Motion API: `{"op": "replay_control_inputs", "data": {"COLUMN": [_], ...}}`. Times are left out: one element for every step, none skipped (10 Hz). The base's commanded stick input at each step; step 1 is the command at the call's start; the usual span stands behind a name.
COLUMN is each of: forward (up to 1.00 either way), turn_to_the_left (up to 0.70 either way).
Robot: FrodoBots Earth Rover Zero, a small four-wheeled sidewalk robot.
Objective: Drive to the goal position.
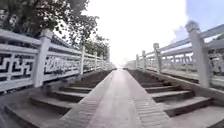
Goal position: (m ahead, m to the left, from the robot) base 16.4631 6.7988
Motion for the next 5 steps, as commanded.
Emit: {"op": "replay_control_inputs", "data": {"forward": [0.70, 0.70, 0.70, 0.70, 0.70], "turn_to_the_left": [0.00, 0.00, 0.00, 0.00, 0.00]}}
